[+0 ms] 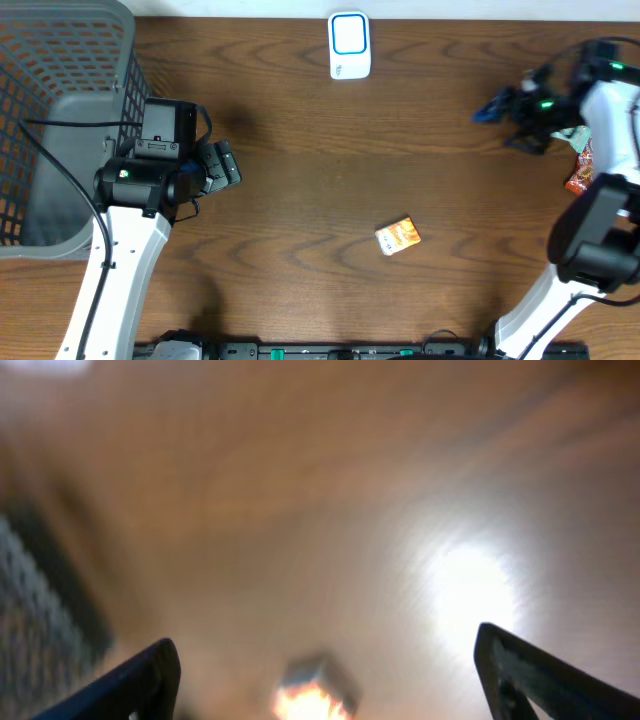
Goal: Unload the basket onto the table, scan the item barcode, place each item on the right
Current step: 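Reach the right gripper down toward the orange snack box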
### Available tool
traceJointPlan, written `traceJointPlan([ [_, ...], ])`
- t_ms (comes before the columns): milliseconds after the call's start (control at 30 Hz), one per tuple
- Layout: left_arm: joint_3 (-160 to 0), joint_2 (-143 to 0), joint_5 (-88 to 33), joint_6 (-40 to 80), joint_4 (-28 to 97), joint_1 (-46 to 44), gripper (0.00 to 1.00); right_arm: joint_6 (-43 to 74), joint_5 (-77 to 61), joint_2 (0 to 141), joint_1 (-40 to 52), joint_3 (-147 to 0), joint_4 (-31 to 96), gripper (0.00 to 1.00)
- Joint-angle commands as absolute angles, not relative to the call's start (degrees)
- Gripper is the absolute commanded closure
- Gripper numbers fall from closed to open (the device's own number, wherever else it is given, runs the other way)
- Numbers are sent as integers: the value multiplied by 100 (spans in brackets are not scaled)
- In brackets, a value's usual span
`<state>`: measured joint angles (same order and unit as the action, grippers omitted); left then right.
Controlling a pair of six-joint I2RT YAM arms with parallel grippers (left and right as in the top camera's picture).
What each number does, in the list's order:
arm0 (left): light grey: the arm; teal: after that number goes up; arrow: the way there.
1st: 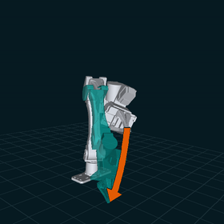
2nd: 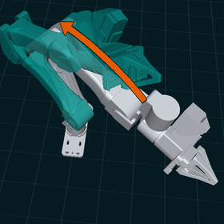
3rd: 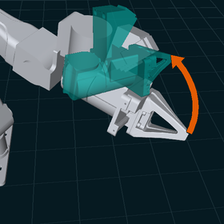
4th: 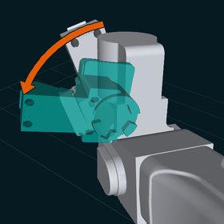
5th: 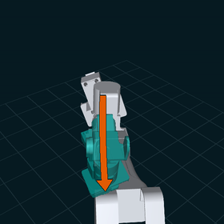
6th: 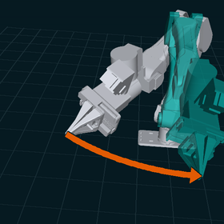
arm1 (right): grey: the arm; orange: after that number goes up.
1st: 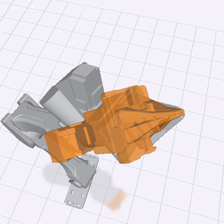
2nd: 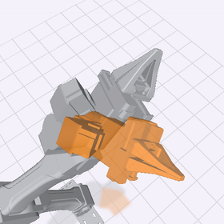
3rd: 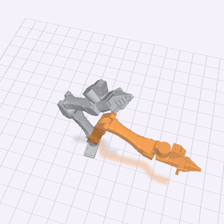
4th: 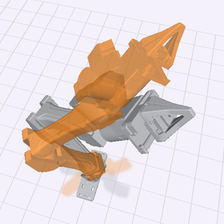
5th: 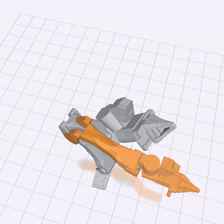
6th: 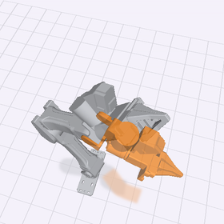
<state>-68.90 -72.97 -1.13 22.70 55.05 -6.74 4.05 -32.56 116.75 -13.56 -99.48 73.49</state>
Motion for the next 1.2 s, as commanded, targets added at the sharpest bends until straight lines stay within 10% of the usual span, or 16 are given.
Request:
traceJointPlan([
  [0, -6869, -7271, -40, 2279, 5500, -644, 11, -357, -3210, 11701, -749, -9863, 7780, 11],
  [500, -6869, -7271, -38, 2279, 5500, -644, 11, 436, -1076, 11701, 1629, -8578, 8005, 9],
  [1167, -6869, -7271, -40, 2279, 5500, -644, 11, 969, -1317, 11701, 2327, -7513, 7360, 15],
])
